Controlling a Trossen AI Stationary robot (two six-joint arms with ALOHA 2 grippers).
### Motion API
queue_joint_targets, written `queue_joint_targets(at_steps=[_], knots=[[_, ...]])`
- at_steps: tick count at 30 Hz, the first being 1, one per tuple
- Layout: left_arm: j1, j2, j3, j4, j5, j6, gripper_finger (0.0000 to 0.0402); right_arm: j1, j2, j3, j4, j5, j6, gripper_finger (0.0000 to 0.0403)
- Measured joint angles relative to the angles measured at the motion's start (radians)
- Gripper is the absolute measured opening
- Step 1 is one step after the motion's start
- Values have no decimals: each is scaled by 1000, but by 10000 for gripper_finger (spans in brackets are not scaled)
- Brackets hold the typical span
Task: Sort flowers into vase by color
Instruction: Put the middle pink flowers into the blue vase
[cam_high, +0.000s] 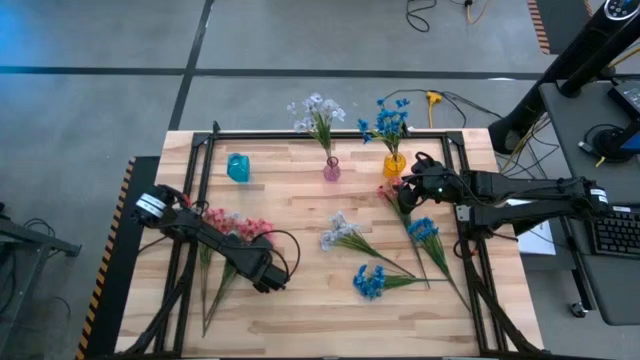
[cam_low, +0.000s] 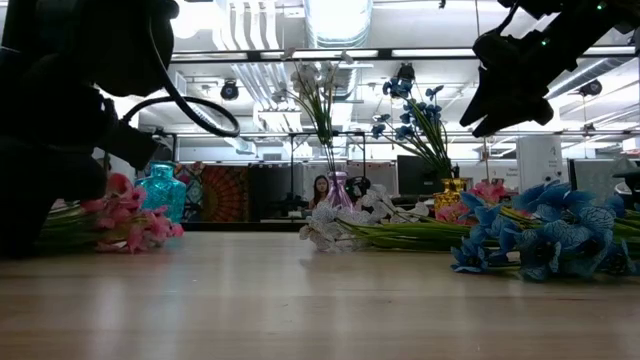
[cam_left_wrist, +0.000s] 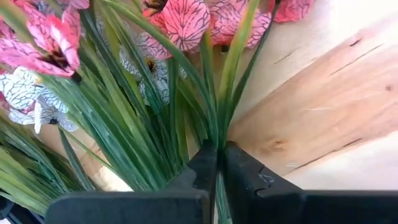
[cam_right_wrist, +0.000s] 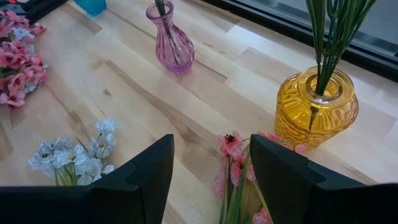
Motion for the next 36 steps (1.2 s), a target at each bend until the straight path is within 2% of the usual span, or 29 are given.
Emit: queue_joint_targets(at_steps=[9, 25, 30, 36], knots=[[-8, -123, 0, 10, -5, 25, 1, 0, 0, 0, 0, 0, 0, 203], [-111, -501, 1, 49, -313, -1, 0, 0, 0, 0, 0, 0, -1, 203], [-118, -558, 1, 11, -297, -81, 0, 0, 0, 0, 0, 0, -1, 203], [-124, -585, 1, -43, -196, -135, 0, 0, 0, 0, 0, 0, -1, 203]])
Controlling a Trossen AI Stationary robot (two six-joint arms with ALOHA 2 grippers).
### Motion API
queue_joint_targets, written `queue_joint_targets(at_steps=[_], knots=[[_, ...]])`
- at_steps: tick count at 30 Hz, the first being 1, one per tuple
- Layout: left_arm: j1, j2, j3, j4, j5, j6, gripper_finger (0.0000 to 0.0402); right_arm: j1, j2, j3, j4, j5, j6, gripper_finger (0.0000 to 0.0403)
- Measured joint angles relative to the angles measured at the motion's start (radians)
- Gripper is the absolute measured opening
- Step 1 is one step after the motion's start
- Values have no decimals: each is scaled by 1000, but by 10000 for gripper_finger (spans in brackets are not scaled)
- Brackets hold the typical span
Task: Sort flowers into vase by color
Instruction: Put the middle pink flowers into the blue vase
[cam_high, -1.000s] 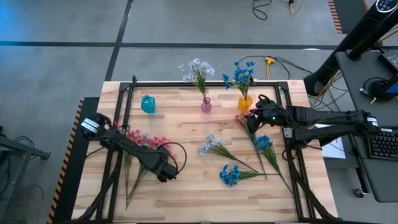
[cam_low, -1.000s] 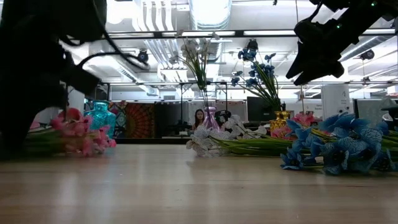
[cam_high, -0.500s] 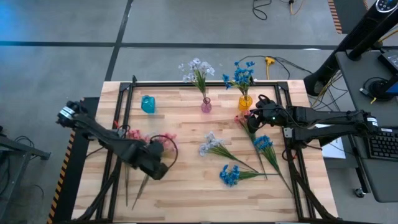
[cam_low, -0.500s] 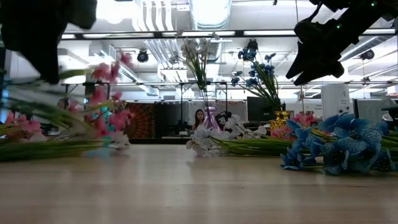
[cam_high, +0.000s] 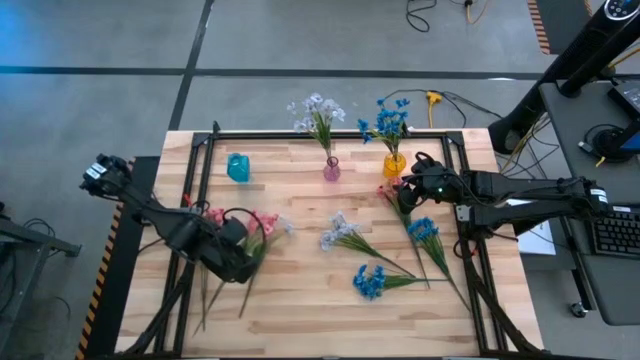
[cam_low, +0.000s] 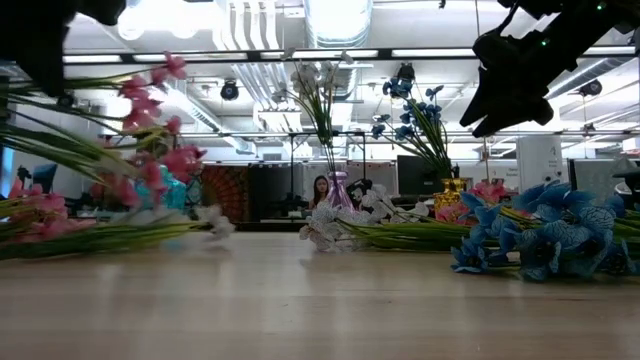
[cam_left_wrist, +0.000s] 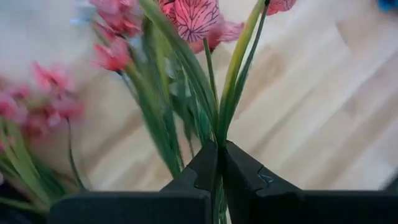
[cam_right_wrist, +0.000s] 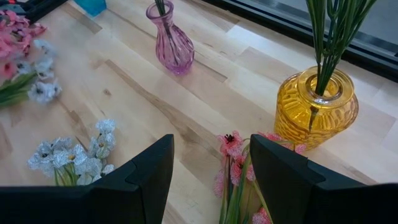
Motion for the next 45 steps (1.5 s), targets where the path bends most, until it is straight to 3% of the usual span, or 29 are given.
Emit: queue_joint_targets(at_steps=[8, 16, 26, 32, 40, 45], knots=[[1, 0, 110, -106, 176, -8, 0, 0, 0, 0, 0, 0, 0, 203], [1, 87, 410, -468, 161, -67, 0, 0, 0, 0, 0, 0, 0, 203], [-16, 197, 658, -411, -254, 257, 0, 12, 0, 0, 6, 0, -51, 203], [-15, 276, 744, -336, -409, 542, 0, 53, -1, 0, 20, 1, -61, 203], [-11, 287, 695, -38, -587, 958, 0, 150, -1, 0, 152, 1, -150, 203], [7, 255, 582, 178, -606, 1121, 0, 216, -1, 0, 212, 2, -214, 203]])
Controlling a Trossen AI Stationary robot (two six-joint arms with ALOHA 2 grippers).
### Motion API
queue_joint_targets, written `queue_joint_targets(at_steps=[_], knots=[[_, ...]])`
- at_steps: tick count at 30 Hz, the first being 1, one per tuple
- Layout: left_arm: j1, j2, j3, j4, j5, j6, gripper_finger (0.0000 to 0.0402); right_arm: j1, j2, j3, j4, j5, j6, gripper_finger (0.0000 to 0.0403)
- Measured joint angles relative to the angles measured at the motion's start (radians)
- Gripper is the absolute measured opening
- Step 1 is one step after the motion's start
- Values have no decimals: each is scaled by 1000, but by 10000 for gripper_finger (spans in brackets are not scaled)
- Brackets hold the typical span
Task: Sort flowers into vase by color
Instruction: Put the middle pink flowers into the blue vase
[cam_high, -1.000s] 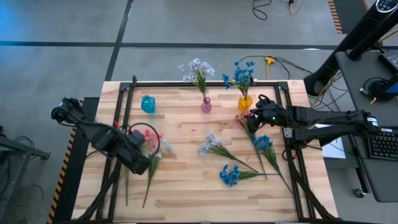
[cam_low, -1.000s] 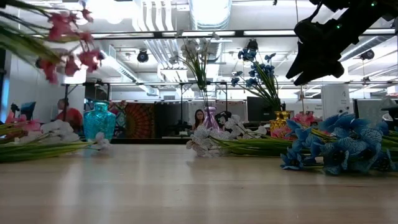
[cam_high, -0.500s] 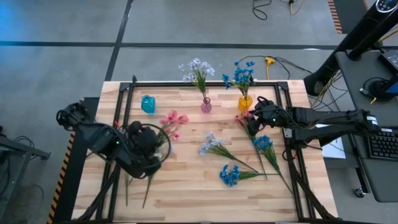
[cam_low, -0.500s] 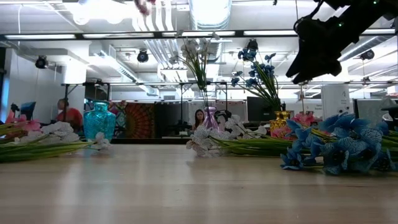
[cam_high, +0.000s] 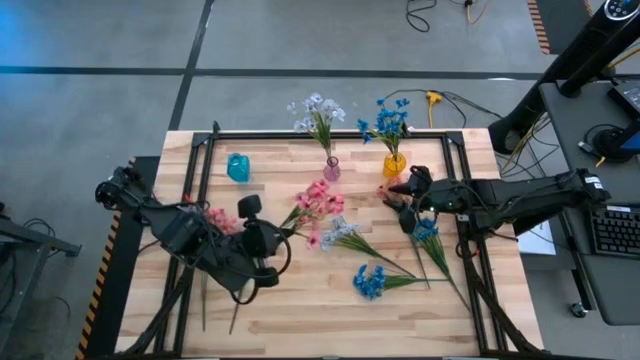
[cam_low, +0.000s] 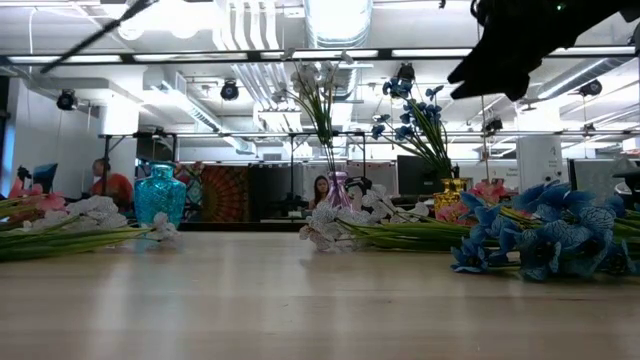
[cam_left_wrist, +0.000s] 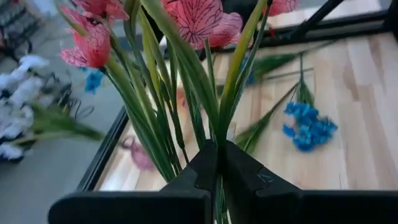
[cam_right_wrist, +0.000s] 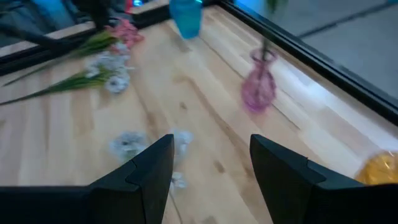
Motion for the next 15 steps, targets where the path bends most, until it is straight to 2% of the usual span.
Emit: queue_joint_targets(at_steps=[4, 11, 15], knots=[[24, -36, -144, 232, 44, 124, 0, 48, 0, -6, 65, 9, -53, 203], [90, -99, -475, 841, 235, 352, 0, 112, 8, -66, 274, 9, -164, 203], [123, -113, -612, 1115, 274, 445, 0, 132, 42, -109, 415, -1, -228, 203]])
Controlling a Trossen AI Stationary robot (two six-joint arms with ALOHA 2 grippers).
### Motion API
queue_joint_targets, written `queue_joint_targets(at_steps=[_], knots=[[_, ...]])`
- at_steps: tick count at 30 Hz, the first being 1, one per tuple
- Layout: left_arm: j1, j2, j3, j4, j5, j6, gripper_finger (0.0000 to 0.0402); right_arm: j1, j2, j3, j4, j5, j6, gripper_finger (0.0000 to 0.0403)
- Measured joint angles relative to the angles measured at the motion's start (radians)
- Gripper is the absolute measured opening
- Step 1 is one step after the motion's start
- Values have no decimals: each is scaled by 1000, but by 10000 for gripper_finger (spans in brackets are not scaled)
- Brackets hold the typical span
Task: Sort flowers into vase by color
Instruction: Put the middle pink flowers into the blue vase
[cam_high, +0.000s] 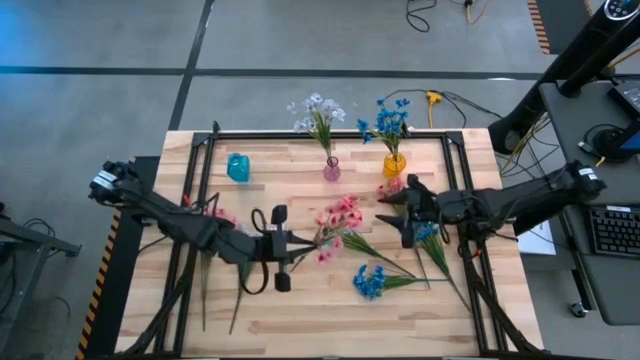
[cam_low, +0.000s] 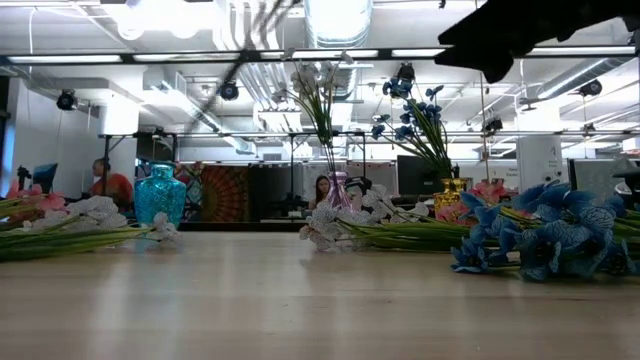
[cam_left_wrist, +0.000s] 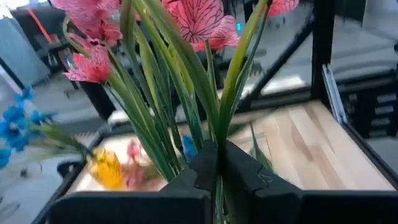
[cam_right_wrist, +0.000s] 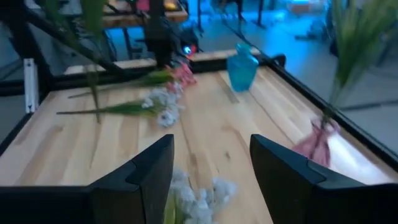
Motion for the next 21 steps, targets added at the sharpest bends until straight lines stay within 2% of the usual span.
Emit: queue_joint_targets(at_steps=[4, 9, 15, 21], knots=[[25, 6, -92, 200, 14, 65, 0, 3, 72, -26, 163, -68, -47, 203], [60, 7, -169, 367, 15, 102, 0, 3, 215, -23, 385, -166, -86, 203], [86, 23, -241, 536, 14, 108, 0, 3, 366, 44, 435, -161, -64, 229], [86, 67, -252, 606, 14, 110, 0, 3, 485, 136, 458, -158, -43, 274]])
